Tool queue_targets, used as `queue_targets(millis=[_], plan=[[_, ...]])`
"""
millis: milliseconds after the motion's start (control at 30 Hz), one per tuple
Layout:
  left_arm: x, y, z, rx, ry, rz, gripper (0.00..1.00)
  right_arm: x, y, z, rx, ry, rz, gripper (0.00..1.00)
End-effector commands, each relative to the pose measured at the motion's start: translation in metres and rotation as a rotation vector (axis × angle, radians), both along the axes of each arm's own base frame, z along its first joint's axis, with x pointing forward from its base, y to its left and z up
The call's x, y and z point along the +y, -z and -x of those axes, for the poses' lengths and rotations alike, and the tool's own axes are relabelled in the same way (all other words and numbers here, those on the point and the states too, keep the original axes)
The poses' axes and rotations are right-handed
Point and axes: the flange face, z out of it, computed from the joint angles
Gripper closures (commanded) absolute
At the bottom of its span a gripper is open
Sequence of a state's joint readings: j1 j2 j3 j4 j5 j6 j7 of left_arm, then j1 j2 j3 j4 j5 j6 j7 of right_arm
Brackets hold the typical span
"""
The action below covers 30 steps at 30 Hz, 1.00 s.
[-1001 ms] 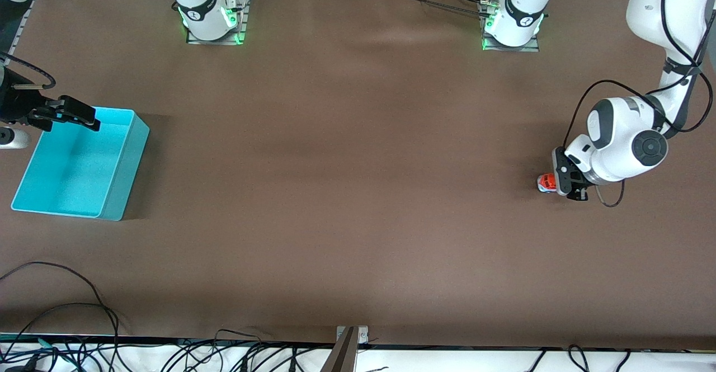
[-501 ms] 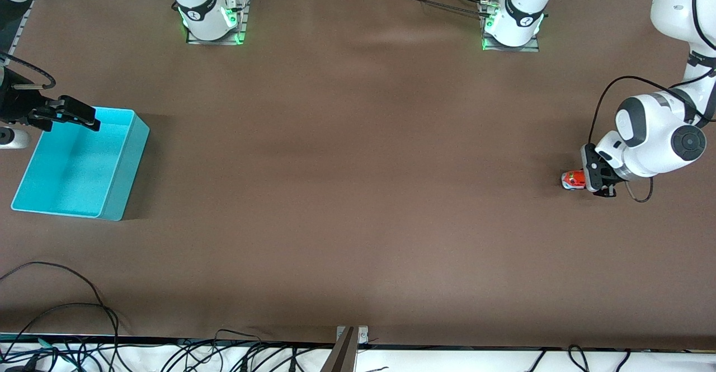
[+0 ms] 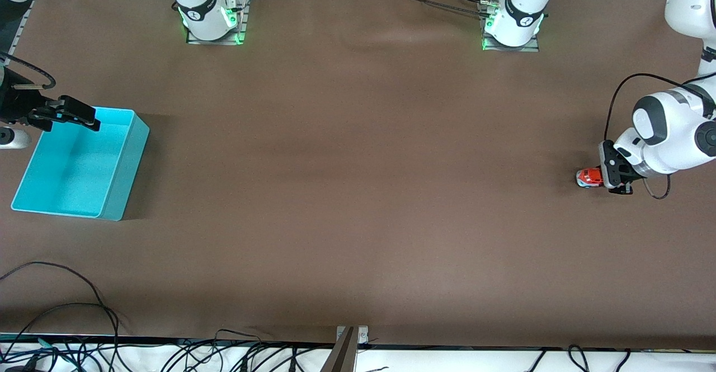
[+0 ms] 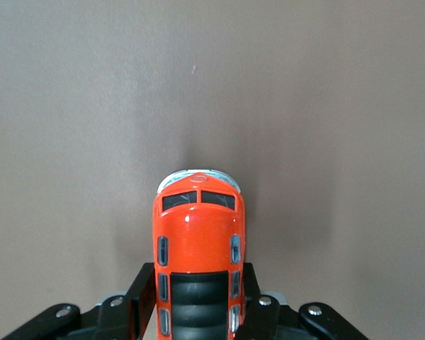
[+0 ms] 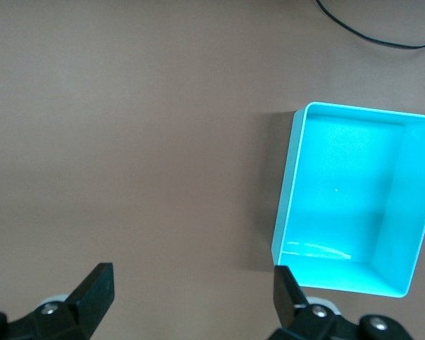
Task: Wind up bus and store in blue box
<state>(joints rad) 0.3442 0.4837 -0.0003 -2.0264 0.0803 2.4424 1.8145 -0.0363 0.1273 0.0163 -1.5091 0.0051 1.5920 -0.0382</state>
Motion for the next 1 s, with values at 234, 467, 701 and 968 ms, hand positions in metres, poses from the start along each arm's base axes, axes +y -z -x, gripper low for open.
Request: queue_targets(millis=[234,467,701,968], plan=[[0.036,0.032,0.011,0.037,0.022,0.008,0.72,0.0,-0.004,-0.002,-0.007,0.012,0.008,0.0],[0.047,0.027,0.009,0.024,0.05,0.006,0.72,0.0,-0.004,-0.002,-0.007,0.012,0.008,0.0],[0.062,0.026,0.011,0.02,0.06,0.007,0.71,0.0,-0.004,-0.002,-0.007,0.012,0.008,0.0],[0.064,0.025,0.011,0.02,0.059,0.006,0.71,0.0,-0.004,-0.002,-0.007,0.009,0.008,0.0]])
